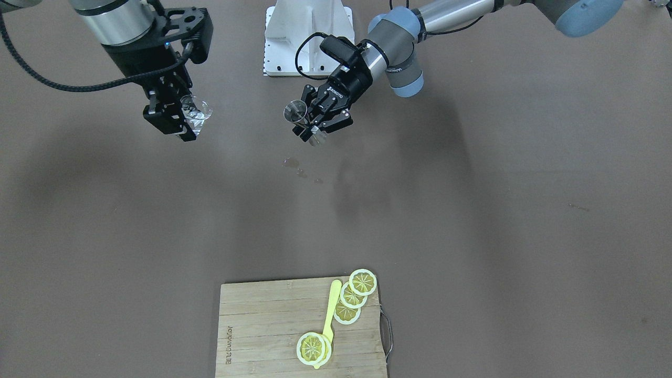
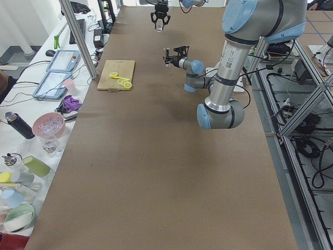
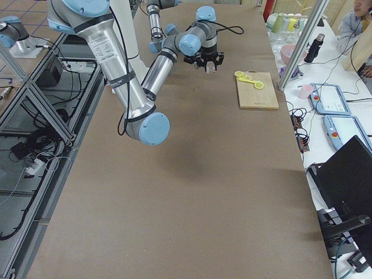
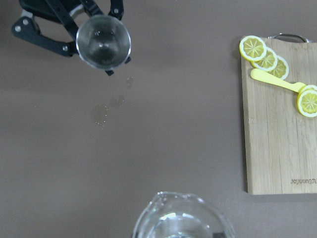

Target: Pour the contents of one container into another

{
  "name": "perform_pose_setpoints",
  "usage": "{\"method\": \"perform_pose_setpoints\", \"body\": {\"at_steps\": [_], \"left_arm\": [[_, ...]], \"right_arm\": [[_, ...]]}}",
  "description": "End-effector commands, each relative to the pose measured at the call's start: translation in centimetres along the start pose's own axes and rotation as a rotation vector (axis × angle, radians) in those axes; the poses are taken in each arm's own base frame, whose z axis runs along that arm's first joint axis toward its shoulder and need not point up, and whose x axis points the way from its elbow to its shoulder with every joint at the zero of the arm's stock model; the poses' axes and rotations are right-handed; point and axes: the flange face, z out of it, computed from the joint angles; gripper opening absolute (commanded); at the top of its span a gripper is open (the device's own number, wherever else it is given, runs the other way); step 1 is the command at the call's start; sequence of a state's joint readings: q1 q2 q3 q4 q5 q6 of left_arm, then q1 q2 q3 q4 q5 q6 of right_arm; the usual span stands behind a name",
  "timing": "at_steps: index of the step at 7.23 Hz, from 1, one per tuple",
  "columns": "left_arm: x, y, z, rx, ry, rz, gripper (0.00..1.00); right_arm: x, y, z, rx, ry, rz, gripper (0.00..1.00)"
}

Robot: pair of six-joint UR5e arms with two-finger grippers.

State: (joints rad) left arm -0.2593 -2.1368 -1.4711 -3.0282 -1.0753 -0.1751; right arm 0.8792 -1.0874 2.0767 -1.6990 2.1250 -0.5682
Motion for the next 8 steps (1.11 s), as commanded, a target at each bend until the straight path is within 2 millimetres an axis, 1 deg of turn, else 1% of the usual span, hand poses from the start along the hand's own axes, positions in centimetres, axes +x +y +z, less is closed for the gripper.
{"method": "perform_pose_setpoints", "body": {"at_steps": [1, 2, 4, 5, 6, 7, 8], "left_arm": [[-1.0, -0.2, 0.2, 0.002, -0.014, 0.006, 0.0], [-2.0, -0.4, 0.3, 0.007, -0.028, 0.009, 0.0], [-4.2, -0.9, 0.7, 0.013, -0.059, 0.023, 0.0], [-5.0, -1.1, 0.8, 0.016, -0.072, 0.029, 0.0], [-7.8, -1.5, 1.6, -0.011, -0.121, 0.063, 0.0], [-12.1, -2.8, 2.5, -0.044, -0.187, 0.105, 0.0], [-14.6, -3.3, 2.9, -0.07, -0.232, 0.132, 0.0]], "right_arm": [[0.5, 7.6, 0.0, 0.044, -0.003, 0.031, 0.0], [-0.1, 11.5, 0.9, 0.056, 0.008, 0.023, 0.0], [1.1, 18.0, 1.7, 0.1, 0.0, 0.044, 0.0], [1.9, 20.5, 2.1, 0.122, -0.005, 0.058, 0.0], [3.1, 23.1, 2.8, 0.137, -0.012, 0.067, 0.0], [4.1, 26.0, 3.7, 0.141, -0.021, 0.06, 0.0], [4.8, 28.5, 4.7, 0.159, -0.024, 0.063, 0.0]]}}
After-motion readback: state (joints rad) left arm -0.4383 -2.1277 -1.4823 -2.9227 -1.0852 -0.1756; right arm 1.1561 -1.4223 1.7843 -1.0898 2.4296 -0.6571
